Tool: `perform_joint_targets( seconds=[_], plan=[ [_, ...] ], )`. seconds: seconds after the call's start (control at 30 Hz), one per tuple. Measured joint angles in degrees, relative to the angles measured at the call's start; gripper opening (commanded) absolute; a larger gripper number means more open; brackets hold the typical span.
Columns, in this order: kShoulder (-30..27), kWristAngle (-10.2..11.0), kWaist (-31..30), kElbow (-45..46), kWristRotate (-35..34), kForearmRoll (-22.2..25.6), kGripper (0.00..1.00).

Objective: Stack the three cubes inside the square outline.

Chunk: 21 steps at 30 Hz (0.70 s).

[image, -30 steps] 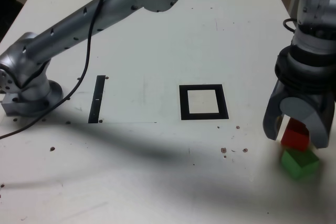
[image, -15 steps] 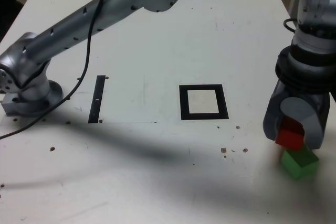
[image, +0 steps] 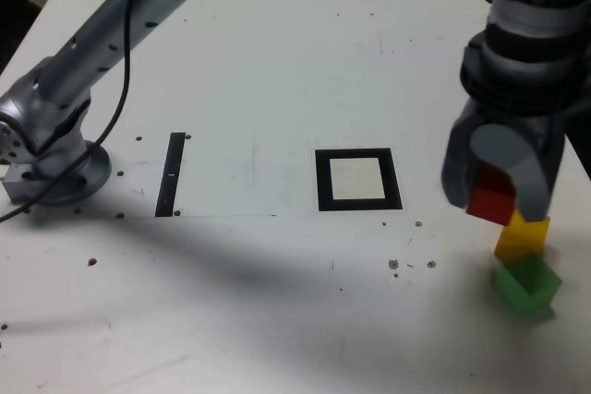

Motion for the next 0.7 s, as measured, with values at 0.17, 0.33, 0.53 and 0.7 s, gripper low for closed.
perform_joint_targets(
  seconds=[0.17, 0.33, 0.53, 0.7],
  plan=[
    [-5.02, 1.58, 1.64, 9.01, -0.93, -0.05, 0.25],
    [-10.40, 2.90, 3.55, 16.80, -2.36, -0.62, 0.25],
    [-16.27, 2.78, 6.08, 26.69, -4.89, -4.52, 0.24],
    [-19.41, 0.71, 9.00, 35.62, -6.25, -11.22, 0.23]
  ],
)
